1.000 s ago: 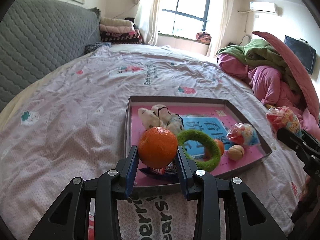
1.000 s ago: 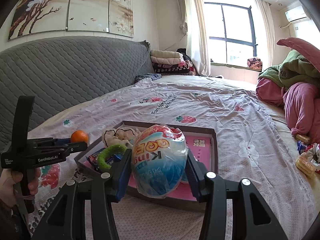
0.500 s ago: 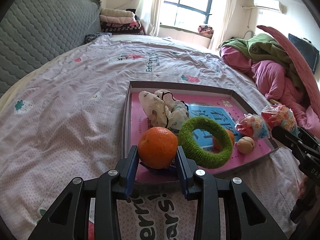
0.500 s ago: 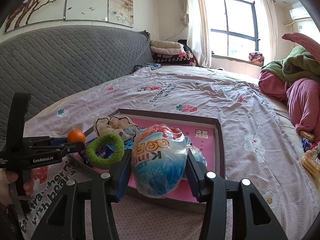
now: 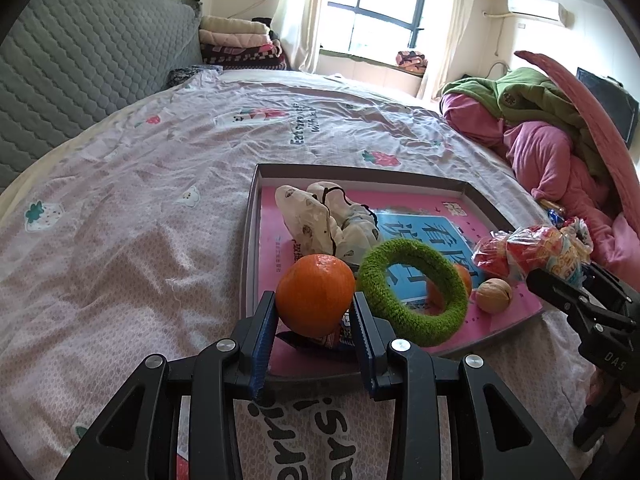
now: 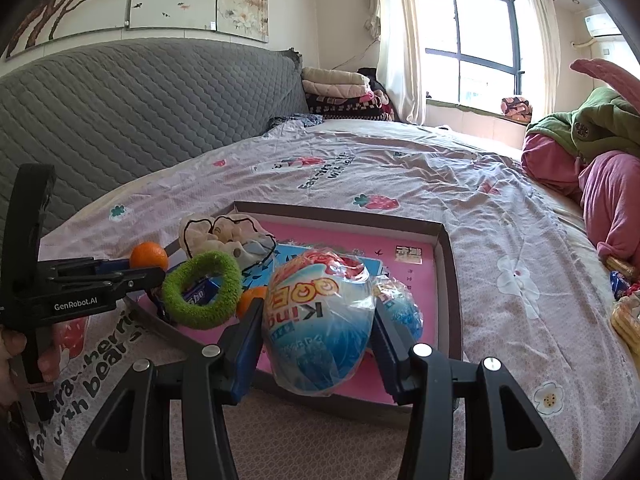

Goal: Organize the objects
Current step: 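Carry the orange and Kinder egg over the grey box with both tools, then lower and release the orange into the box with left tool while right tool releases the Kinder egg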

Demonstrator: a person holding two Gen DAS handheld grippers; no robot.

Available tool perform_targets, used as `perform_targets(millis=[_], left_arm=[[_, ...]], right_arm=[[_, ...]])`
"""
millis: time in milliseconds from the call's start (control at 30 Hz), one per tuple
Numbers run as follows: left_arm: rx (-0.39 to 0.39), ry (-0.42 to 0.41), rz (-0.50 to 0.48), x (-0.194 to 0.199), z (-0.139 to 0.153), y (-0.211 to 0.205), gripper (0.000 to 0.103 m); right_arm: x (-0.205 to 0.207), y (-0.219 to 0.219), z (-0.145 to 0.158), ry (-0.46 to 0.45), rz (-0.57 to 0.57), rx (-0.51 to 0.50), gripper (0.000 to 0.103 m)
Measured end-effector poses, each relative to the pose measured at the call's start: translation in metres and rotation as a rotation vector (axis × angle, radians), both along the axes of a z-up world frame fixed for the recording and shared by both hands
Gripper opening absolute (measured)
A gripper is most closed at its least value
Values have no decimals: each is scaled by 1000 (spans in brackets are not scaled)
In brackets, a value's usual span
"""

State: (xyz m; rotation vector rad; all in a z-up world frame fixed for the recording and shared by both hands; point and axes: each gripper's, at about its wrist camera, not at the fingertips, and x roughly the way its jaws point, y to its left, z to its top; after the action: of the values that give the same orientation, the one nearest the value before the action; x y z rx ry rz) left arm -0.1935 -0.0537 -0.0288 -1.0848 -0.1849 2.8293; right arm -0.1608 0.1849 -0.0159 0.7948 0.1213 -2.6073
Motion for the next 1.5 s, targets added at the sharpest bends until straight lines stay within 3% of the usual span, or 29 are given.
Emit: perform_targets(millis=[400, 667, 867, 967, 1500], left_arm=[[0, -9, 8, -10, -3, -2, 37], [68, -32, 17, -16, -8, -11, 37], [75, -35, 17, -16, -8, -12, 38], [82, -31, 28, -15, -7, -15, 43], [64, 8, 33, -10, 3, -15, 52]], right_arm=[[-6, -7, -12, -42, 17, 40, 50], [-8, -5, -14, -50, -5, 33, 51], [-10, 0, -15, -56, -22, 20, 51], [-10, 1, -14, -58, -30, 17, 51], [-5, 1, -7, -26, -42, 34, 51]])
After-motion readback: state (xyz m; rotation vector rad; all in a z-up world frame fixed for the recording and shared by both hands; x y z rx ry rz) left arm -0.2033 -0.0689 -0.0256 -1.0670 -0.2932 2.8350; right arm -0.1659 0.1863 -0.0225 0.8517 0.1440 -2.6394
